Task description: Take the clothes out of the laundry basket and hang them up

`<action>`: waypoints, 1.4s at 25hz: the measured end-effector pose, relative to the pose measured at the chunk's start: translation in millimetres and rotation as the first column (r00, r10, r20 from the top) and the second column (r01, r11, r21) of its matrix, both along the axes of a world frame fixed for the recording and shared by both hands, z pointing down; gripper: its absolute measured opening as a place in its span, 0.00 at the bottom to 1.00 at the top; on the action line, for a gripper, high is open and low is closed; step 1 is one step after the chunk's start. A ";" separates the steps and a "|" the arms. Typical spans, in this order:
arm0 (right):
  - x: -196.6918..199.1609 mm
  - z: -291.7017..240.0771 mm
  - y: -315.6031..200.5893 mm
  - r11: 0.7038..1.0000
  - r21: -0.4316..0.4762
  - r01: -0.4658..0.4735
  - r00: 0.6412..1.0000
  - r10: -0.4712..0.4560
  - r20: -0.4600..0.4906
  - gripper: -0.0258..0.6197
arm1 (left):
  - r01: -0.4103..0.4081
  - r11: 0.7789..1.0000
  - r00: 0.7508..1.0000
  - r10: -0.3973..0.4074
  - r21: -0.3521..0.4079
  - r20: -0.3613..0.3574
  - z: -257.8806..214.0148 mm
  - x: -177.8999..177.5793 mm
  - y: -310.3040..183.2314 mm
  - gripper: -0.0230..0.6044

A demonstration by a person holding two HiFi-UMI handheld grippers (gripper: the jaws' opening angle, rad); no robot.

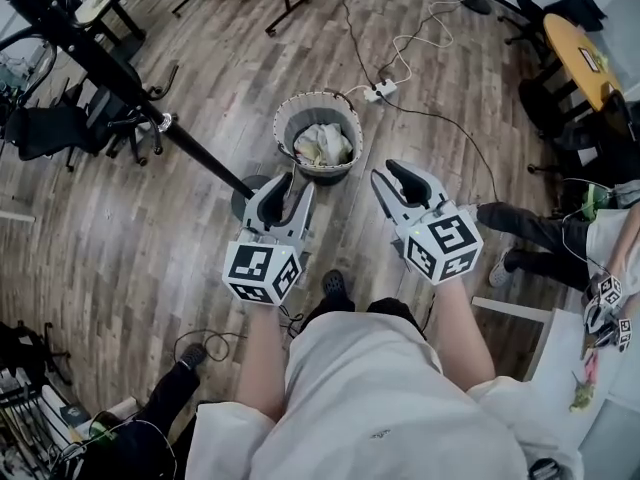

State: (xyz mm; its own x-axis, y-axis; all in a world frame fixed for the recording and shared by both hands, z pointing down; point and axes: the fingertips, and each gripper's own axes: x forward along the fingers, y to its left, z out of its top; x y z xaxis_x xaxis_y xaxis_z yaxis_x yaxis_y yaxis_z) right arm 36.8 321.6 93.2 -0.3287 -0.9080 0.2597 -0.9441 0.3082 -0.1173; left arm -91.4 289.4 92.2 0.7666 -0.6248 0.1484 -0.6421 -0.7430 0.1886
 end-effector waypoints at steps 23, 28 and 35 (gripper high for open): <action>4.9 47.3 -73.8 0.993 -0.112 0.032 0.999 -0.031 0.008 0.23 | 0.024 0.997 1.000 -0.024 -0.069 -0.001 32.9 -0.2 -68.1 0.31; 24.8 60.4 -97.8 0.990 -0.133 0.041 0.999 -0.038 0.030 0.23 | 0.027 0.997 0.999 -0.025 -0.067 0.032 37.5 20.0 -90.3 0.31; 61.0 84.5 -147.2 0.980 -0.188 0.068 0.997 -0.058 0.056 0.23 | 0.055 0.994 0.998 -0.051 -0.097 0.045 55.5 55.3 -136.5 0.31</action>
State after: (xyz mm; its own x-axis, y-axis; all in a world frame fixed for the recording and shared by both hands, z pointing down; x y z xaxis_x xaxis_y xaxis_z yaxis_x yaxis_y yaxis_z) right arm 97.8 174.4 177.7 -0.4006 -0.8209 0.4070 -0.9149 0.3343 -0.2263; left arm -36.1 152.9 147.7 0.7245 -0.6454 0.2422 -0.6891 -0.6870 0.2306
